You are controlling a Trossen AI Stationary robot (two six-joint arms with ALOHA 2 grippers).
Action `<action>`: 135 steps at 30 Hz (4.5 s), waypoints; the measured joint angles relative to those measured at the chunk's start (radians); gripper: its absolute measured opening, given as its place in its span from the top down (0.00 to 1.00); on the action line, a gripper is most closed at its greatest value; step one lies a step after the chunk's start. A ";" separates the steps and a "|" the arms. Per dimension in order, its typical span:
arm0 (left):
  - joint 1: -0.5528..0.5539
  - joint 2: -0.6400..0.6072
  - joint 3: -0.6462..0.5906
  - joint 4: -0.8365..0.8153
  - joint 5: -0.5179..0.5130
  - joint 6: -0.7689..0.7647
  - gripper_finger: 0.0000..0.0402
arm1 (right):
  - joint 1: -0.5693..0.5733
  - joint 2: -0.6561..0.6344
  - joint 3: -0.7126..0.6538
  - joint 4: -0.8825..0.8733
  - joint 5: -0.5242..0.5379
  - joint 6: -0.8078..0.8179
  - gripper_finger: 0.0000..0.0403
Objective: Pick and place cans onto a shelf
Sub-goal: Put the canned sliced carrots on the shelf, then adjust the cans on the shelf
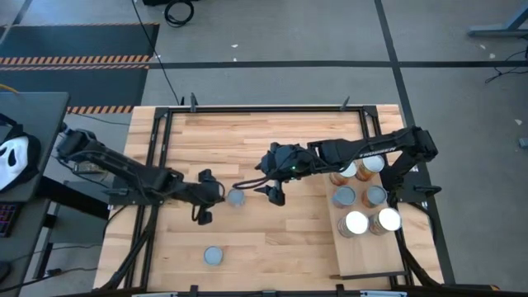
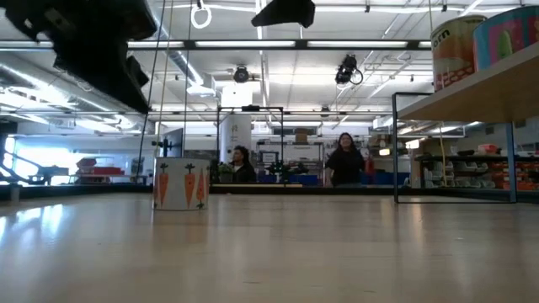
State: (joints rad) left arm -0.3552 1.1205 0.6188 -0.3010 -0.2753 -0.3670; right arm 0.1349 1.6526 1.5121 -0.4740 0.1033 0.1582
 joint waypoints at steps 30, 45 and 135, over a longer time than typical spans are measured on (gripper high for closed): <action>-0.002 -0.402 0.111 -0.312 -0.099 -0.163 0.44 | -0.051 0.562 0.244 0.113 -0.102 -0.064 0.02; -0.002 -0.401 0.111 -0.256 -0.176 -0.171 0.49 | -0.067 0.590 0.199 0.050 -0.115 -0.028 0.07; -0.002 -0.453 0.345 -0.219 -0.135 -0.033 0.49 | 0.702 -0.089 0.208 -0.760 -0.104 -0.372 0.13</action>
State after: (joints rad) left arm -0.3571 0.6674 0.9638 -0.5203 -0.4107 -0.3996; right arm 0.8366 1.5637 1.7203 -1.2343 -0.0004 -0.2139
